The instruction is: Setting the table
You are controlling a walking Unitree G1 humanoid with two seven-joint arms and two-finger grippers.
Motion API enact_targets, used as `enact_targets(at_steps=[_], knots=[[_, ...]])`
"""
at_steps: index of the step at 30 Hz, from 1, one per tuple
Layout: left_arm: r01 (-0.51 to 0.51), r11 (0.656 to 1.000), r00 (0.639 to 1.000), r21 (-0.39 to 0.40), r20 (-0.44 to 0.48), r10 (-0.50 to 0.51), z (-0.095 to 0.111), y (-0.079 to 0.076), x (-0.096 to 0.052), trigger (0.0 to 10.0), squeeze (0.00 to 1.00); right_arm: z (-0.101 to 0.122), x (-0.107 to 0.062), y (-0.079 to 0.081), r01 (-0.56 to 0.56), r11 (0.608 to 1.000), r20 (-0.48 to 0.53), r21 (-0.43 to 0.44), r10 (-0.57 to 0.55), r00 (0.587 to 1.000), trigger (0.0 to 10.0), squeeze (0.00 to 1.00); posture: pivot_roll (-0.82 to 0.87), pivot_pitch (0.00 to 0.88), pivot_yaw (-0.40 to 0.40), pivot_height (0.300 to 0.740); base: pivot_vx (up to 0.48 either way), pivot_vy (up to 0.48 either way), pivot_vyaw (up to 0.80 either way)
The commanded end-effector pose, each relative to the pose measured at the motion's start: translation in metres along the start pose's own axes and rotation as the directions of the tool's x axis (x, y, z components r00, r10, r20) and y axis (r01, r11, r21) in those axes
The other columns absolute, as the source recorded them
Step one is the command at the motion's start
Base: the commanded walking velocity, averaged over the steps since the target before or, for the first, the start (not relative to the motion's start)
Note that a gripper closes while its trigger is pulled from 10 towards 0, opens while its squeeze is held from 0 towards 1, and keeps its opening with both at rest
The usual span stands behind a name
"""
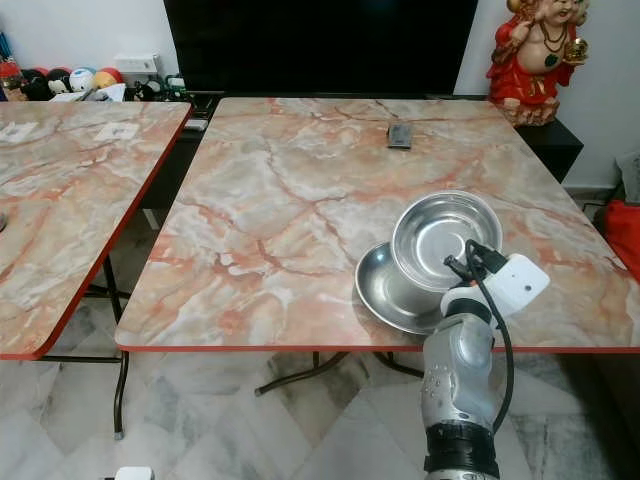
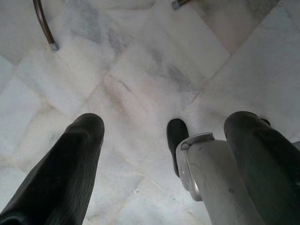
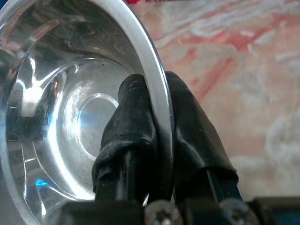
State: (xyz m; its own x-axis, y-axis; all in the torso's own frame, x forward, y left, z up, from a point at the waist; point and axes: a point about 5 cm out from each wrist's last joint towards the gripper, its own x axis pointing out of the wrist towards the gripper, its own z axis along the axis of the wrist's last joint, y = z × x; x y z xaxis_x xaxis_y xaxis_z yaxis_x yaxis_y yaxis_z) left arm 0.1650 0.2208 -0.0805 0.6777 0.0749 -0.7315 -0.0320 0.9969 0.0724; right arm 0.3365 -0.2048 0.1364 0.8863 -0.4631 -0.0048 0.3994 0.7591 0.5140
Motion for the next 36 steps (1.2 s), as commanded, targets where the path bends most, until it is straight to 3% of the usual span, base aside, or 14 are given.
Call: enact_targets(at_steps=[1,6,12,31,32,36], knots=[[0.0,1.0,1.0,0.002,-0.031,0.0,-0.006,0.001,-0.002,10.0,0.0,-0.001,0.001,0.002,0.015,1.0,-0.02,0.027,-0.014,1.0,10.0,0.0,0.0,0.074,-0.001,0.74,0.0,0.0,0.0],[0.008,1.0,0.999,0.016,-0.034,-0.007,-0.005,0.002,-0.001,10.0,0.0,-0.013,0.001,-0.001,0.049,0.998,-0.113,0.03,-0.045,0.993,10.0,0.0,0.0,0.074,0.003,0.74,0.0,0.0,0.0],[0.009,1.0,0.999,0.017,-0.037,-0.008,-0.006,0.002,-0.002,10.0,0.0,-0.015,0.002,0.0,0.072,0.995,-0.136,0.076,-0.061,0.989,10.0,0.0,0.0,0.076,0.005,0.74,0.0,0.0,0.0],[0.004,1.0,0.999,0.013,-0.044,-0.004,-0.007,0.002,-0.002,10.0,0.0,-0.026,0.004,0.004,0.059,0.998,-0.211,0.033,-0.05,0.976,10.0,0.0,0.01,0.084,0.008,0.74,0.0,0.0,0.0],[0.003,1.0,0.999,0.011,-0.045,-0.002,-0.008,0.003,-0.002,10.0,0.0,-0.026,0.005,0.004,0.056,0.998,-0.213,0.033,-0.048,0.976,10.0,0.16,0.01,0.088,0.008,0.74,0.0,0.0,0.0],[0.0,1.0,0.999,0.011,-0.047,0.001,-0.009,0.004,-0.003,10.0,0.0,-0.027,0.006,0.005,0.055,0.998,-0.217,0.033,-0.046,0.975,10.0,0.14,0.01,0.088,0.008,0.74,0.0,0.0,0.0]])
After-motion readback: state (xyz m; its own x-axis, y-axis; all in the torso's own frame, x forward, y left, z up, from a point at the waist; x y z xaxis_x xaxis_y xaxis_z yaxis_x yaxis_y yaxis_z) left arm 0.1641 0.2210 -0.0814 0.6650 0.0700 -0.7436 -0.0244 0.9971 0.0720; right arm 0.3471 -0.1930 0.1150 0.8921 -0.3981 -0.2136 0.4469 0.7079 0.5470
